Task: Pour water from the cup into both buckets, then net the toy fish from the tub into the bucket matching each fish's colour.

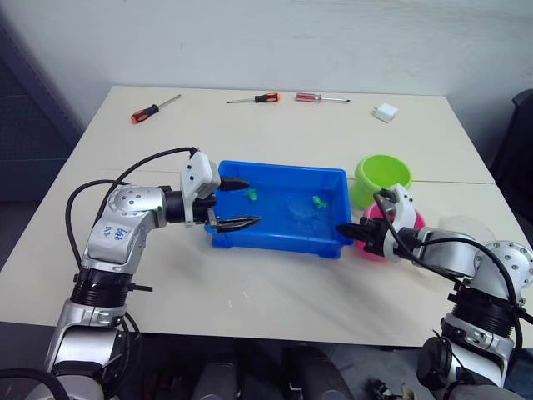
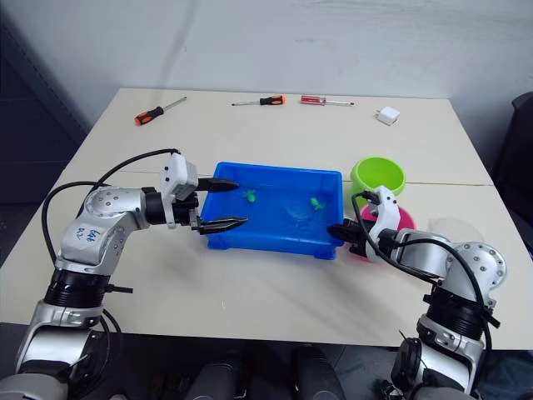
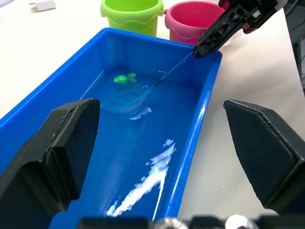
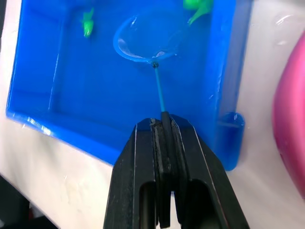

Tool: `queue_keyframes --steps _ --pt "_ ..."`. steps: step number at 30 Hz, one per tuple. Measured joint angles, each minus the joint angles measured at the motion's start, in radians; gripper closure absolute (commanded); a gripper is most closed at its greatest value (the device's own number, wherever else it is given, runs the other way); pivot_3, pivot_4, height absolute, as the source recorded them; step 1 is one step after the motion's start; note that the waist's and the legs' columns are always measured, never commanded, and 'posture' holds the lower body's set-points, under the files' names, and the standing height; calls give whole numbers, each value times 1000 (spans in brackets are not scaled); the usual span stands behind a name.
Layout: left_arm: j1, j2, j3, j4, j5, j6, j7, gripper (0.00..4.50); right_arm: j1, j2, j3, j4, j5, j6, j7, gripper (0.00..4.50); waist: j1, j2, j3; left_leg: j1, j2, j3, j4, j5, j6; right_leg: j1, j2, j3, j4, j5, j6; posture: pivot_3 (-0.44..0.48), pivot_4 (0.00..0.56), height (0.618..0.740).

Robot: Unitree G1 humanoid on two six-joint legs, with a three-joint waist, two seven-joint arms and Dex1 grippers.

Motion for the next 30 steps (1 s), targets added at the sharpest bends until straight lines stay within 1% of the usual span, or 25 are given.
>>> queue_keyframes --steps 5,10,14,16,19,23,26,27,30 --pt "-2 -6 -1 3 1 -9 1 13 -4 -4 -8 0 63 0 -89 4500 1 0 0 -1 0 0 0 0 1 0 0 0 -1 0 0 0 150 740" --pt "-3 -13 -4 8 4 -19 0 13 12 -73 31 -45 151 -1 -115 4500 0 0 0 -1 0 0 -1 0 1 0 0 0 -2 0 0 0 150 740" --pt "-12 -20 -10 33 6 -30 -1 13 24 -84 48 -49 227 -34 -189 4500 -2 0 0 -1 0 0 -1 0 1 0 0 0 -3 0 0 0 150 740" --pt "-16 -23 -11 42 9 -35 -1 13 33 -113 66 -39 291 -69 -241 4500 -1 0 0 -1 0 0 -1 0 1 0 0 -1 -3 0 0 0 150 740" --pt "-36 -37 -13 48 14 -44 -2 13 41 -198 123 -22 353 -97 -276 4500 0 0 0 -2 0 0 -1 0 2 0 0 -1 -5 0 0 0 150 740" --pt "-49 -43 -14 58 15 -55 -2 13 57 -263 205 20 451 -171 -316 4500 0 0 0 -2 0 0 -1 0 2 0 0 -1 -10 0 1 0 150 740" --pt "-49 -47 -19 80 17 -57 -2 13 68 -321 292 27 573 -235 -342 4500 -3 0 0 -2 0 0 -2 0 2 0 0 -1 -10 0 1 0 150 740" --pt "-49 -47 -19 80 17 -58 -2 13 69 -326 300 26 585 -241 -344 4500 -3 0 0 -2 0 0 -2 0 2 0 1 -1 -10 0 1 0 150 740" --pt "-49 -50 -20 80 17 -63 -2 13 86 -374 385 -1 704 -318 -362 4500 0 0 0 -3 1 -1 -2 0 2 0 0 -1 -11 1 1 0 150 740"
